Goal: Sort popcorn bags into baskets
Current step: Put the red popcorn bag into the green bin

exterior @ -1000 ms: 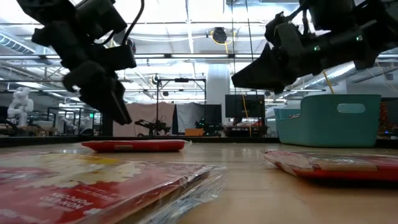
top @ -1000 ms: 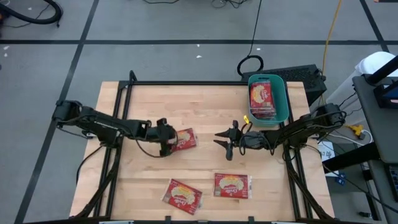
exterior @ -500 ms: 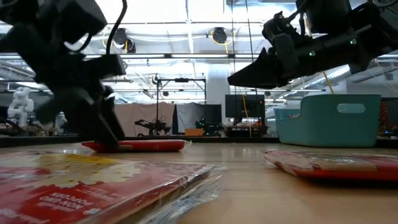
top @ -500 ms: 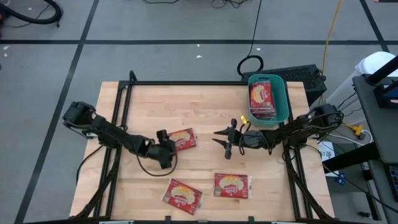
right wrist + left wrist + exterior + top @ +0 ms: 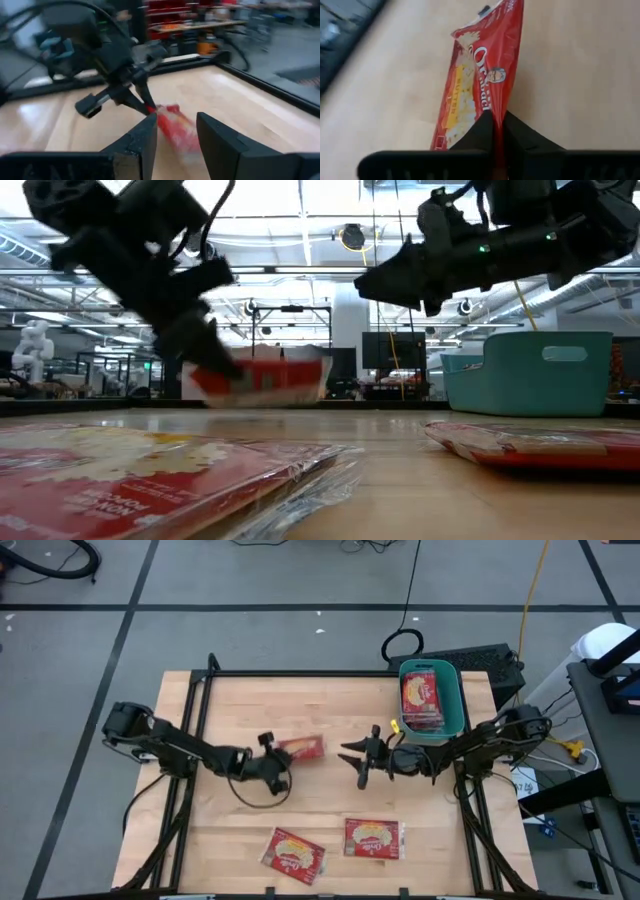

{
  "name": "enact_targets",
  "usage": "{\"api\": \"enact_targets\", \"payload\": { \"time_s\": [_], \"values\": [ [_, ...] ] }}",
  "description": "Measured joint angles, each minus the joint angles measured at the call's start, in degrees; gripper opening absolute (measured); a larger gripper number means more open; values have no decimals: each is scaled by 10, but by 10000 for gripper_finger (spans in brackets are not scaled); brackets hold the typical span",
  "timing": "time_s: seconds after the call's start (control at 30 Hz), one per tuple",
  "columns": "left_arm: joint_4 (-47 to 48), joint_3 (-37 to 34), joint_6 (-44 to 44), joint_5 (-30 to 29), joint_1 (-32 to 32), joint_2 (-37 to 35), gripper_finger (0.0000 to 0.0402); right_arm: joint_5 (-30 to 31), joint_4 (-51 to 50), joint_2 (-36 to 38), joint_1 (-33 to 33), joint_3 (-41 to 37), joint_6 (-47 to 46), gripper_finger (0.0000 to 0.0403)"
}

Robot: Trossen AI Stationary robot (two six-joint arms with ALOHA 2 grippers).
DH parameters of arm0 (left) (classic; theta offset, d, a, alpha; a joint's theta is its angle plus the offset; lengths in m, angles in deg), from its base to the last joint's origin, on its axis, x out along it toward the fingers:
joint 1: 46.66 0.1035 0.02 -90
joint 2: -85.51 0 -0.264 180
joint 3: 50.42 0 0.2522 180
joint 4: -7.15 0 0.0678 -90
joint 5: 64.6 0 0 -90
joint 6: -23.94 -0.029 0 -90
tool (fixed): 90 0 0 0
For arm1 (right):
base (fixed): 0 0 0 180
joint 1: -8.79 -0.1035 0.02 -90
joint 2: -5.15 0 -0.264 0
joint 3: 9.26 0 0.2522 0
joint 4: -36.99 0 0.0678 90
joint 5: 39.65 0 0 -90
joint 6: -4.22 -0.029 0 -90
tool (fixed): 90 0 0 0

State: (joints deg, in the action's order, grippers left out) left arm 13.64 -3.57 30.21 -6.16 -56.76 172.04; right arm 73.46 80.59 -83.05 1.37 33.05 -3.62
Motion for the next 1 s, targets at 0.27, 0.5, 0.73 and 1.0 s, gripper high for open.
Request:
{"api": "enact_targets", "payload": {
  "time_s": [0.27, 0.5, 0.73, 1.0],
  "values": [
    [-78, 26, -93, -76, 97, -78, 34, 133, 18, -1, 4, 2, -204, 132],
    [-175, 37, -159, -73, 136, -88, 17, 143, 104, -22, 17, 18, -306, 151],
    [-252, 37, -238, -76, 115, -62, 21, 113, 106, -83, 57, 104, -370, 212],
    [-264, 36, -282, -143, 87, -31, 16, 66, 106, -148, 107, 169, -453, 242]
  ]
}}
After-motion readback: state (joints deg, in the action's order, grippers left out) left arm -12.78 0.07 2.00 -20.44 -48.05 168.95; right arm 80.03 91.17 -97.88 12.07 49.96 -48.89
